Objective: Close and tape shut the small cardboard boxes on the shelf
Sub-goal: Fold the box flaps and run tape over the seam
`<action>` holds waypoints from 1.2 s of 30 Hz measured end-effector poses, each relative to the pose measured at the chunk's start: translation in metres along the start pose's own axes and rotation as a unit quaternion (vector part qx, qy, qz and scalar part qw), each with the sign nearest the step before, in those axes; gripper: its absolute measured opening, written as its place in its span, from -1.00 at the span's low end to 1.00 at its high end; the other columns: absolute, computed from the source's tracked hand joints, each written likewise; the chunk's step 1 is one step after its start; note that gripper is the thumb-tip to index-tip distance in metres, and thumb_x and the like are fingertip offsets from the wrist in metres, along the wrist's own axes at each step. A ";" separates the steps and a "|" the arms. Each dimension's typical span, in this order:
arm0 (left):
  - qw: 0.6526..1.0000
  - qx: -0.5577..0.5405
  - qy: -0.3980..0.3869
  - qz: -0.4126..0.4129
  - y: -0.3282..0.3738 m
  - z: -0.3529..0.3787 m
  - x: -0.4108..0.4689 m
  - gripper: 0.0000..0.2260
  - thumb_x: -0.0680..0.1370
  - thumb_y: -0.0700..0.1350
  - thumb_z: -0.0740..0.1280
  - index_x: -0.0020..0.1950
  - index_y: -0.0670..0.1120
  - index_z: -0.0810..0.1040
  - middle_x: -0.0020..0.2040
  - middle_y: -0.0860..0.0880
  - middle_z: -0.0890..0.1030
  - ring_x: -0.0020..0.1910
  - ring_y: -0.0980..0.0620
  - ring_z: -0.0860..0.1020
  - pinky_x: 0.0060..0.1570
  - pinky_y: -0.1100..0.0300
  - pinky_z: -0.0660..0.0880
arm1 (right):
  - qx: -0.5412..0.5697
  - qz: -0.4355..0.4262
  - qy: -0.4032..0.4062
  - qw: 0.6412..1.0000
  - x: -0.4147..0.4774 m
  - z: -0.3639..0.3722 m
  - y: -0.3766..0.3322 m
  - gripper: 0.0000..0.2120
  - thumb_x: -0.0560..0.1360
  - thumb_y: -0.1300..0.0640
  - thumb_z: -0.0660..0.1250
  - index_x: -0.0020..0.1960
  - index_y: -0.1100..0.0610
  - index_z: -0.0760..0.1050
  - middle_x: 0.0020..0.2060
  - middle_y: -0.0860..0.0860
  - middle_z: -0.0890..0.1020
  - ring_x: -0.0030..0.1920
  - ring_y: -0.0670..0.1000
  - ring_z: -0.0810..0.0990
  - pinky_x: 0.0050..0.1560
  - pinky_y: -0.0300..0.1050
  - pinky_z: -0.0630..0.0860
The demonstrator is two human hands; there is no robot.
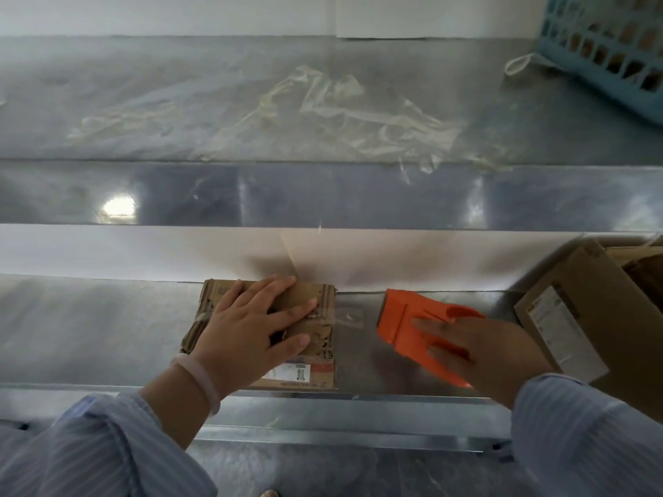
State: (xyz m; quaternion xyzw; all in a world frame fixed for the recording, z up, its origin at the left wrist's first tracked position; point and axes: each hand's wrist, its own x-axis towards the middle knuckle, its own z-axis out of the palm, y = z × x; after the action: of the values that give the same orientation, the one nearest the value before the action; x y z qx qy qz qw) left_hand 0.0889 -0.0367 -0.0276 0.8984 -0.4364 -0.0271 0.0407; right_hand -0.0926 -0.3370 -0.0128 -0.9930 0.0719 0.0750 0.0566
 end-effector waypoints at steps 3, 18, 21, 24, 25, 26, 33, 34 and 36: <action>1.000 -0.002 -0.002 -0.005 0.001 -0.001 0.000 -0.41 0.50 0.46 -0.26 0.46 0.40 0.21 0.56 0.14 0.16 0.56 0.06 0.09 0.53 -0.10 -0.03 | -0.133 -0.064 0.023 0.989 0.013 0.027 0.010 -0.61 0.49 -0.14 0.15 0.30 -0.20 0.47 -0.28 -0.01 0.61 -0.33 0.12 0.61 -0.28 0.07 0.57; 1.000 -0.010 -0.025 -0.012 0.004 -0.007 -0.001 -0.33 0.41 0.51 -0.35 0.49 0.43 0.01 0.59 0.18 -0.02 0.57 0.13 -0.10 0.54 -0.02 -0.19 | -0.147 -0.103 0.072 0.981 0.016 0.061 0.024 -0.04 0.36 -0.04 0.45 0.59 -0.03 -0.03 0.03 0.06 0.62 -0.08 0.07 0.64 -0.03 0.01 0.58; 0.999 -0.032 -0.022 -0.009 0.004 -0.007 -0.001 -0.28 0.40 0.54 -0.34 0.53 0.34 -0.15 0.59 0.19 -0.07 0.56 0.17 -0.14 0.53 -0.01 -0.21 | -0.110 -0.081 0.044 0.990 0.015 0.059 0.025 -0.23 0.50 -0.24 0.19 0.59 -0.11 -0.07 0.18 0.05 0.49 0.12 0.09 0.55 0.16 -0.01 0.51; 0.998 -0.059 -0.029 -0.006 0.003 -0.006 -0.001 -0.26 0.39 0.54 -0.32 0.51 0.29 -0.28 0.57 0.22 -0.12 0.54 0.22 -0.20 0.52 0.02 -0.26 | -0.039 -0.067 0.192 0.978 0.010 0.048 0.008 -0.40 0.49 -0.22 0.16 0.46 0.00 0.32 0.14 0.05 0.52 0.10 0.11 0.55 0.10 0.04 0.55; 0.997 -0.070 -0.031 -0.007 0.003 -0.008 -0.002 -0.28 0.39 0.54 -0.30 0.49 0.30 -0.32 0.56 0.24 -0.13 0.54 0.24 -0.22 0.52 0.05 -0.28 | 0.007 -0.058 0.230 0.972 0.011 0.044 -0.003 -0.47 0.51 -0.17 0.18 0.41 0.03 0.39 0.15 0.03 0.54 0.12 0.08 0.54 0.14 0.02 0.54; 0.996 -0.086 -0.033 -0.012 0.003 -0.011 -0.003 -0.31 0.42 0.53 -0.26 0.47 0.32 -0.34 0.55 0.26 -0.12 0.52 0.28 -0.22 0.51 0.08 -0.30 | 0.074 -0.039 0.243 0.966 0.013 0.038 -0.018 -0.54 0.53 -0.12 0.21 0.38 0.02 0.43 0.15 -0.02 0.56 0.14 0.03 0.53 0.19 -0.01 0.50; 0.944 -0.322 -0.017 -0.076 0.002 -0.025 -0.005 -0.43 0.56 0.21 0.06 0.47 0.35 -0.18 0.26 0.46 0.24 0.30 0.15 0.20 0.47 -0.02 0.15 | 0.689 0.252 -0.035 0.679 0.060 0.016 -0.118 -0.59 0.48 -0.22 0.38 0.12 0.08 0.58 -0.06 -0.01 0.71 0.00 0.04 0.66 -0.04 0.03 0.62; 0.939 -0.334 -0.022 -0.080 0.001 -0.024 -0.004 -0.44 0.56 0.21 0.07 0.46 0.37 -0.17 0.31 0.40 0.27 0.33 0.09 0.22 0.46 -0.05 0.16 | 0.728 0.262 -0.040 0.632 0.064 0.021 -0.125 -0.62 0.49 -0.14 0.41 0.14 0.12 0.59 -0.06 0.03 0.72 0.00 0.07 0.67 -0.08 0.02 0.62; 0.947 -0.313 -0.029 -0.068 -0.001 -0.024 -0.002 -0.46 0.63 0.11 0.14 0.52 0.31 -0.08 0.42 0.25 0.29 0.38 0.05 0.21 0.48 -0.06 0.12 | 0.765 0.264 -0.012 0.587 0.068 0.031 -0.131 -0.67 0.52 0.05 0.42 0.18 0.23 0.56 -0.07 0.12 0.73 -0.01 0.13 0.69 -0.09 0.02 0.62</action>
State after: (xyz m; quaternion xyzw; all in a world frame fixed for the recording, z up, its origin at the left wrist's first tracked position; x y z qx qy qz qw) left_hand 0.0908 -0.0335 -0.0034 0.8669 -0.3451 -0.1909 0.3048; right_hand -0.0111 -0.2138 -0.0402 -0.5195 0.3609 0.0162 0.7744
